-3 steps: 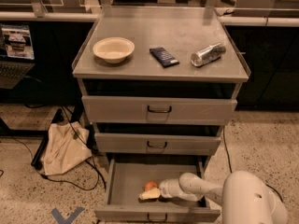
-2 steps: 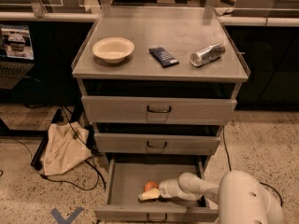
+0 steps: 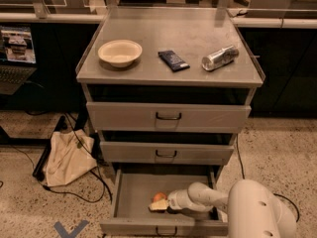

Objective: Pick orange from bottom drawer and place on counter

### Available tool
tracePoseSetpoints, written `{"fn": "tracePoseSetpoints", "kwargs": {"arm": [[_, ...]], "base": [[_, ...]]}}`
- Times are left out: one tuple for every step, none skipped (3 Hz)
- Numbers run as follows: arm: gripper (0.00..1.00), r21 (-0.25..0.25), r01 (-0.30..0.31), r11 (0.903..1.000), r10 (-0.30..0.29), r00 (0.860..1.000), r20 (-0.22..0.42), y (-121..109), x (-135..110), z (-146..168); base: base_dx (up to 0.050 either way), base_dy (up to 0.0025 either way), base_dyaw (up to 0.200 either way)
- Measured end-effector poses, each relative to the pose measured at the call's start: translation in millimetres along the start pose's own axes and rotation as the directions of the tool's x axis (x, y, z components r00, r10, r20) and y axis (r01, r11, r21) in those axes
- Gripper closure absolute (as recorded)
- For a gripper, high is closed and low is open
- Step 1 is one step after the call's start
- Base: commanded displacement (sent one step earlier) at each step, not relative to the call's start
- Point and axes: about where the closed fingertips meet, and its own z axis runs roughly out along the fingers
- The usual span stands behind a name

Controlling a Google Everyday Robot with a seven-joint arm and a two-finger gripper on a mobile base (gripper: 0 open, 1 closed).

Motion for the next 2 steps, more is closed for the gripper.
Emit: {"fn": "tracePoseSetpoints", "kwargs": {"arm": [[0.5,0.0,0.0,1.0,0.0,1.0,0.0,0.0,0.0,0.0],[0.73,0.0,0.0,1.0,0.0,1.0,0.0,0.1,0.0,0.1]], "base": [[0.0,0.0,0.0],[0.0,0.0,0.0]]}}
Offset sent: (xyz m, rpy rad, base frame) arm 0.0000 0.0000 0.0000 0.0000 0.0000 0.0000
